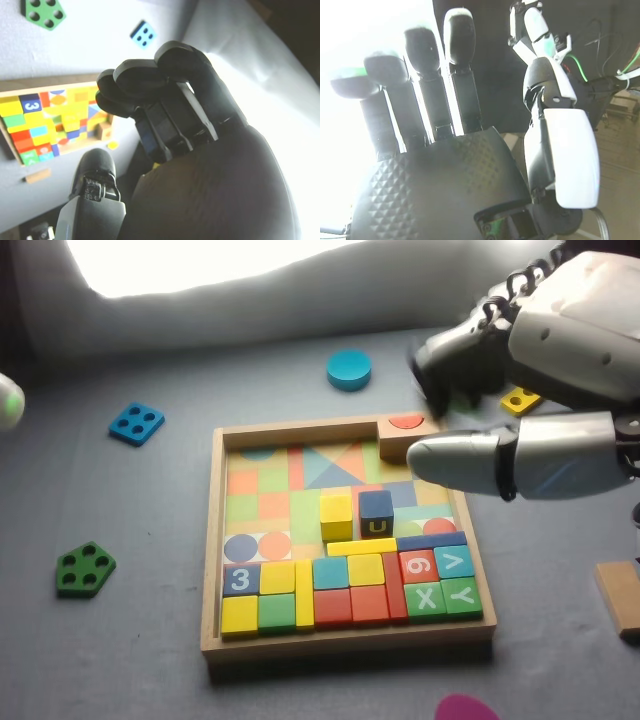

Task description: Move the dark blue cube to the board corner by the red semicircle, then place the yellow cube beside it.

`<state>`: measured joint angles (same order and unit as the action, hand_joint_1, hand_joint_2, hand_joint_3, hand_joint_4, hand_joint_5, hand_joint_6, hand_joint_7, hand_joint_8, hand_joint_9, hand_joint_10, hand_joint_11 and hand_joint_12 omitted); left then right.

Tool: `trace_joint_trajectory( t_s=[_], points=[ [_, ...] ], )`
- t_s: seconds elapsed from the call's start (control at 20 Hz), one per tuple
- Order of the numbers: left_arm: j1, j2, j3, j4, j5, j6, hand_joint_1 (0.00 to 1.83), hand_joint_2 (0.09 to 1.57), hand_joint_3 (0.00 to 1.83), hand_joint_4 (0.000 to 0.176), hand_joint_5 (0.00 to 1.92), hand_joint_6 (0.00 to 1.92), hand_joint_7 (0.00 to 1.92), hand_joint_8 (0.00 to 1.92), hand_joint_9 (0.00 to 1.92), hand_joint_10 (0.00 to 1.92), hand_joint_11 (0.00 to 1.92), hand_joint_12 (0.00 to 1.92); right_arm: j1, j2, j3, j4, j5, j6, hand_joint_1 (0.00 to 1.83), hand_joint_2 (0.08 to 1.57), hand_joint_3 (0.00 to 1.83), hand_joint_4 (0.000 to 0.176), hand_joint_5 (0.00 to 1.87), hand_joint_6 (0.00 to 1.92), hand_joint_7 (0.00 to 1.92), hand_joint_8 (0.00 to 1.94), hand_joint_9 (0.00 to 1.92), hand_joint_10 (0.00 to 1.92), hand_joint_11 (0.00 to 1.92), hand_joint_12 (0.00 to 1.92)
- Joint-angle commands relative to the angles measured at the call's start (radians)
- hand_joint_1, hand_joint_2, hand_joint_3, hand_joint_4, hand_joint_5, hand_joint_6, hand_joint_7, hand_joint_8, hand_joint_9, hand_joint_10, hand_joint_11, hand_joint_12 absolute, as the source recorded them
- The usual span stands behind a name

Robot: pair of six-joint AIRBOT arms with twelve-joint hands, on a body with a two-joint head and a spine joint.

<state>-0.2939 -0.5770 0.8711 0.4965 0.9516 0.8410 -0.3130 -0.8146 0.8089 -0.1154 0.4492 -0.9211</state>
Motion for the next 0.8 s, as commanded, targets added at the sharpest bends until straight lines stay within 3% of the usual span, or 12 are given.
trace_joint_trajectory(
  t_s=[0.0,0.15,0.25,0.35,0.45,0.55,0.6,0.7,0.75],
  points=[
    [-0.008,0.000,-0.003,0.041,-0.079,0.005,0.01,1.23,0.00,0.002,0.18,0.01,0.28,0.00,0.27,0.02,0.00,0.85,0.010,0.004,-0.002,0.013,0.126,0.000,0.00,1.20,0.03,0.000,0.20,0.06,0.24,0.00,0.15,0.09,0.00,0.45],
    [-0.008,0.000,-0.003,0.041,-0.079,0.005,0.00,1.19,0.00,0.001,0.15,0.00,0.24,0.00,0.22,0.00,0.00,0.72,0.009,0.004,-0.002,0.013,0.126,-0.004,0.00,1.18,0.00,0.000,0.19,0.02,0.19,0.00,0.13,0.03,0.00,0.36],
    [-0.008,0.000,-0.002,0.041,-0.079,0.005,0.00,1.17,0.00,0.000,0.15,0.00,0.24,0.00,0.23,0.01,0.00,0.72,0.003,0.005,-0.002,0.017,0.116,-0.024,0.00,1.18,0.00,0.000,0.22,0.02,0.21,0.01,0.14,0.03,0.00,0.39],
    [-0.008,0.000,-0.001,0.042,-0.079,0.005,0.00,1.16,0.00,0.000,0.10,0.00,0.20,0.00,0.19,0.00,0.00,0.64,-0.002,0.004,-0.002,0.065,0.084,-0.074,0.00,1.17,0.00,0.000,0.21,0.01,0.17,0.00,0.10,0.01,0.00,0.20],
    [-0.008,0.000,-0.001,0.041,-0.079,0.009,0.00,1.15,0.00,0.000,0.07,0.00,0.17,0.00,0.18,0.00,0.00,0.62,-0.008,-0.006,-0.001,0.168,0.072,-0.166,0.00,1.17,0.00,0.000,0.20,0.00,0.16,0.00,0.11,0.01,0.00,0.20],
    [-0.008,0.000,-0.001,0.041,-0.079,0.009,0.00,1.15,0.00,0.000,0.11,0.02,0.20,0.01,0.20,0.01,0.00,0.66,-0.021,-0.028,-0.001,0.279,0.072,-0.291,0.00,1.14,0.00,0.005,0.17,0.00,0.11,0.00,0.07,0.00,0.00,0.02],
    [-0.008,0.001,-0.001,0.041,-0.079,0.009,0.00,1.16,0.00,0.000,0.13,0.01,0.19,0.00,0.17,0.01,0.00,0.58,-0.028,-0.043,0.000,0.306,0.070,-0.345,0.00,1.12,0.00,0.007,0.15,0.00,0.10,0.00,0.04,0.00,0.00,0.00],
    [-0.008,0.001,-0.001,0.041,-0.079,0.009,0.00,1.17,0.00,0.000,0.12,0.00,0.19,0.00,0.17,0.00,0.00,0.61,-0.040,-0.061,0.008,0.317,0.060,-0.358,0.00,1.08,0.00,0.033,0.09,0.00,0.05,0.00,0.00,0.00,0.00,0.00],
    [-0.008,0.001,-0.001,0.041,-0.079,0.009,0.00,1.16,0.00,0.000,0.10,0.00,0.16,0.00,0.15,0.00,0.00,0.57,-0.042,-0.076,0.019,0.321,0.049,-0.358,0.00,1.06,0.00,0.067,0.07,0.00,0.01,0.00,0.00,0.00,0.00,0.00]
  ],
)
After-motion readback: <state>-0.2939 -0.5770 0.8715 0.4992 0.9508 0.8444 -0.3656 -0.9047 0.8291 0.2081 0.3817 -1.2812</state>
